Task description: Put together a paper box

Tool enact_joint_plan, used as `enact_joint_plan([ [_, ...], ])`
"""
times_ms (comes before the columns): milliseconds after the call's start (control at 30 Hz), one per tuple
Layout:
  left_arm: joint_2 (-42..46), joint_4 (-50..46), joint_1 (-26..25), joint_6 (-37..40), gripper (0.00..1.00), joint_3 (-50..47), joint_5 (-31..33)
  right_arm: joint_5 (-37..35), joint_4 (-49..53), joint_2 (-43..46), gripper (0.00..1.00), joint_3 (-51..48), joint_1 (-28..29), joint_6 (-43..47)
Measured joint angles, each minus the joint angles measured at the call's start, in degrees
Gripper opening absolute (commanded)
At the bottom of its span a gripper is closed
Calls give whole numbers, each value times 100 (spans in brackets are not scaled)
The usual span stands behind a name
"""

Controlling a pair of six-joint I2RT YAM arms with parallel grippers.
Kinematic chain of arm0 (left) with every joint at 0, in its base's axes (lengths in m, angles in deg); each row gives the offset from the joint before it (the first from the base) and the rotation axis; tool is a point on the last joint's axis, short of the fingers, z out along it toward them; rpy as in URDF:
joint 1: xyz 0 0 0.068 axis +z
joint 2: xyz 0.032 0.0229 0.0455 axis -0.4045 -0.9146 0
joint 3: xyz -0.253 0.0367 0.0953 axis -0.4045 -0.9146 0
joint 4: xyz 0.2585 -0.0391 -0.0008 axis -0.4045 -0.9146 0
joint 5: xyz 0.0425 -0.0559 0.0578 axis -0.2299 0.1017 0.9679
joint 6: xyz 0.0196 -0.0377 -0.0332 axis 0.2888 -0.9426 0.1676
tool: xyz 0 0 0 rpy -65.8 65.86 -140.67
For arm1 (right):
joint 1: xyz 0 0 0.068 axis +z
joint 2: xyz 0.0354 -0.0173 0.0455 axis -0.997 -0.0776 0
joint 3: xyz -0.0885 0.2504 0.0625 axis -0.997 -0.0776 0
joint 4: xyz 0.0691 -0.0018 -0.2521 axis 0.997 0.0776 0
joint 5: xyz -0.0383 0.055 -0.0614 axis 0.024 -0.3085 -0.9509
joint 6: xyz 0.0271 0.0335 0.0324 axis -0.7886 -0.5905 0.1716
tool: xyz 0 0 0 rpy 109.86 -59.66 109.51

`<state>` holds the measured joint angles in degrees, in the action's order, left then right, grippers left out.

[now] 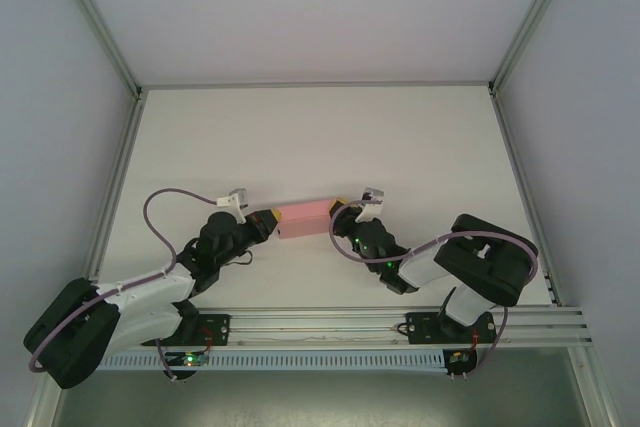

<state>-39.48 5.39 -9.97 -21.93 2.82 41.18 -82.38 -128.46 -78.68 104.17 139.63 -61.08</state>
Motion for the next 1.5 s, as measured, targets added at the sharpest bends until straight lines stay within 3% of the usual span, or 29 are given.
enact_joint_plan([
  [267,-55,291,-72,507,0,-107,122,131,192,170,0,-11,2,848],
  [533,-868,1008,-72,743,0,92,181,79,-415,-48,0,-166,-85,1375],
  [700,-1001,975,-72,835,0,236,120,76,146,326,0,-87,-149,1482],
  [733,-964,866,-72,846,4,271,118,81,420,455,0,-37,-149,1484],
  [767,-896,682,-72,852,27,328,120,81,780,614,0,46,-149,1482],
  [800,-815,466,-72,879,37,389,120,83,1086,741,2,111,-149,1482],
  [867,-647,26,-72,935,30,505,129,87,1851,979,8,358,-149,1480],
  [933,-505,-365,-72,962,43,621,195,98,2634,1126,12,654,-149,1460],
  [1033,-330,-1003,-70,1016,44,776,350,129,3718,1244,16,1102,-151,1390],
  [1167,-179,-1720,-72,1117,61,1008,509,127,4750,1355,28,1513,-162,1276],
  [1300,-164,-2168,-72,1185,70,1198,575,144,5268,1504,29,1637,-229,1174],
  [1367,-164,-2306,-72,1231,72,1244,575,155,5449,1558,36,1676,-258,1154],
  [1433,-164,-2435,-72,1268,83,1309,577,151,5650,1574,37,1753,-275,1132],
  [1500,-166,-2583,-72,1316,86,1370,575,151,5823,1574,38,1849,-299,1139],
])
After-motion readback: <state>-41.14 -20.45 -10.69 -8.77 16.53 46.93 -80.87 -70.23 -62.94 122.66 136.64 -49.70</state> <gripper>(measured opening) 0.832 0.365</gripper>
